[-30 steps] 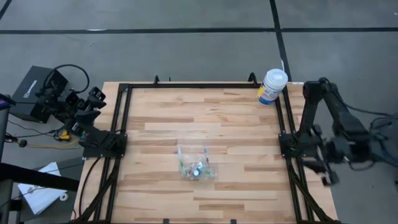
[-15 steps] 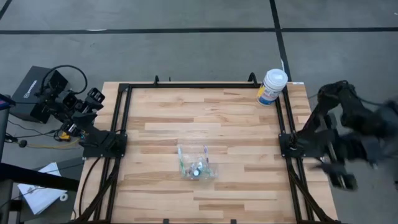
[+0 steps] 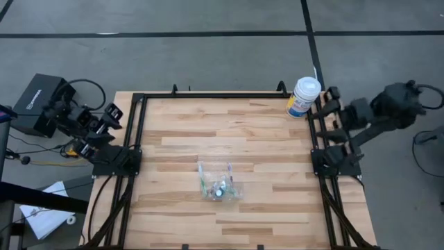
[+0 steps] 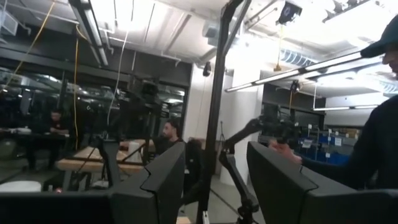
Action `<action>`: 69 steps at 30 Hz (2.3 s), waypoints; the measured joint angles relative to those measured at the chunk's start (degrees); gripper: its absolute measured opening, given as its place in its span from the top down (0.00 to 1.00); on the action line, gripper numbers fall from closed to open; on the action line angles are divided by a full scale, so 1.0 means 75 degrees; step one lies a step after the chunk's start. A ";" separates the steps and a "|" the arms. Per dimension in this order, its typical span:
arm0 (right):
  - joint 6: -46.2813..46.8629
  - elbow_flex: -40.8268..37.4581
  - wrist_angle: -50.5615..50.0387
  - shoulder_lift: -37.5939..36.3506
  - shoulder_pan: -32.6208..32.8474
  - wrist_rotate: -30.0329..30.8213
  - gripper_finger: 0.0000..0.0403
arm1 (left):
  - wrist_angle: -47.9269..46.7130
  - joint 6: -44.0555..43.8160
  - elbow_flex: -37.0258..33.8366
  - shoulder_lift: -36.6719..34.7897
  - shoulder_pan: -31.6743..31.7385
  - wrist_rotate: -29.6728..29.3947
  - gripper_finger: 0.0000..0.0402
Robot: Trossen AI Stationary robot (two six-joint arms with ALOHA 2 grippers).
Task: Pick & Place toothbrushing station
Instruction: Return to Home Position
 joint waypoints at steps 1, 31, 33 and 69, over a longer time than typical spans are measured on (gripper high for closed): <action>0.0111 0.0011 -0.0170 -0.0066 -0.0220 -0.0142 0.53 | 0.0003 0.0000 0.0000 0.0049 0.0000 -0.0002 0.58; 0.1793 -0.5509 0.0313 -0.6455 -0.1395 -0.0258 0.53 | 0.0467 -0.0159 -0.2607 -0.0700 0.0012 -0.2143 0.58; 0.1933 -0.5740 0.0170 -0.6452 -0.1395 -0.0267 0.53 | 0.0623 -0.0392 -0.2986 -0.0725 0.0015 -0.2184 0.58; 0.3305 -1.1371 0.5284 -0.6414 -0.1368 -0.0291 0.53 | 0.3235 -0.1662 -0.5479 -0.0406 0.0015 0.0182 0.58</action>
